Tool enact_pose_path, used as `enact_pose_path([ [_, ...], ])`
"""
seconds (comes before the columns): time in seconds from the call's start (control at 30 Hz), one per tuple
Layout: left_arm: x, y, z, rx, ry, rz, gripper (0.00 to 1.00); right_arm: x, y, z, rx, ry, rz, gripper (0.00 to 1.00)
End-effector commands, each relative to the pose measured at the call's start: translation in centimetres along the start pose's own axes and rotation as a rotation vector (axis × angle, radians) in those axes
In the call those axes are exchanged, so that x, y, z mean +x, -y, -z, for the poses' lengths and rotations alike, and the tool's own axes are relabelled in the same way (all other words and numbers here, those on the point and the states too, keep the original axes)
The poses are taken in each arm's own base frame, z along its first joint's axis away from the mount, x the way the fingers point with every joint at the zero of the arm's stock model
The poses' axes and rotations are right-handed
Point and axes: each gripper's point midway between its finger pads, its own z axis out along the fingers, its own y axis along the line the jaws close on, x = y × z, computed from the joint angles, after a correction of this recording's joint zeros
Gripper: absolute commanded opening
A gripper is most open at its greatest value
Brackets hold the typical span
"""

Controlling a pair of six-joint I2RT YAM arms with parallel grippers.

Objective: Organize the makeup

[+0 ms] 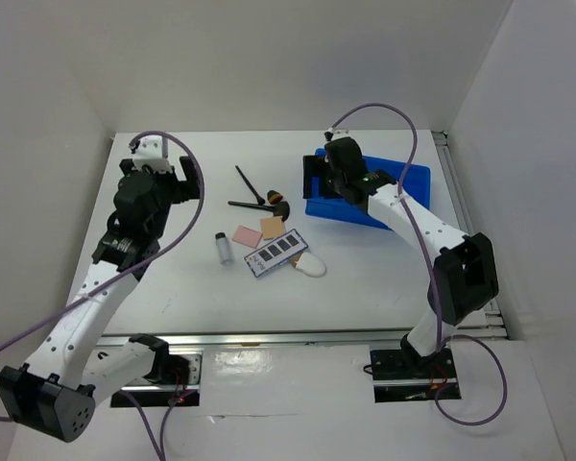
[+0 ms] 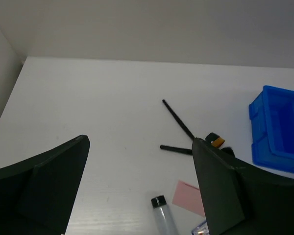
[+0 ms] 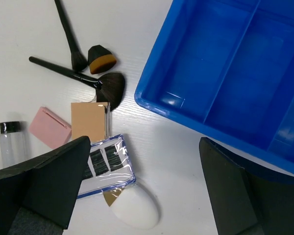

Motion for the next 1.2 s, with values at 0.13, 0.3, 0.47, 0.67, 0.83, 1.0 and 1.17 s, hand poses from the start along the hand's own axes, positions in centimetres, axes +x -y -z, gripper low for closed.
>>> enact_pose_path([
  [0.13,4.7,-5.8,-0.3,-0.390,-0.169,0.212,1.00,-2.1,-1.2,-0.6,0.014,0.018,0.000,0.99],
  [0.3,7.9,-3.9,-1.9,-0.305,-0.326,0.169,1.00,-1.7,-1.2,-2.0,0.035,-0.063,0.052,0.99],
  [0.47,9.3,-3.6,-2.2,-0.326,-0.386,0.078,1.00,-2.1,-7.3,-2.7,-0.273,-0.106,0.117,0.99],
  [0.67,10.4,-2.0,-0.7,-0.263,-0.478,0.117,1.00,-2.5,-11.6,-7.1,-0.219,-0.094,0.107,0.99],
  [0.83,10.9,-0.9,0.2,-0.203,-0.532,0.142,1.00,-2.5,-12.5,-11.0,-0.177,-0.140,0.161,0.99],
  [1.0,10.6,-1.1,1.0,-0.222,-0.543,0.136,1.00,-1.9,-11.6,-13.5,-0.172,-0.190,0.056,0.99],
  [1.17,10.9,-0.4,1.4,-0.163,-0.547,0.132,1.00,-0.3,-11.4,-14.5,-0.159,-0.215,0.016,0.98],
])
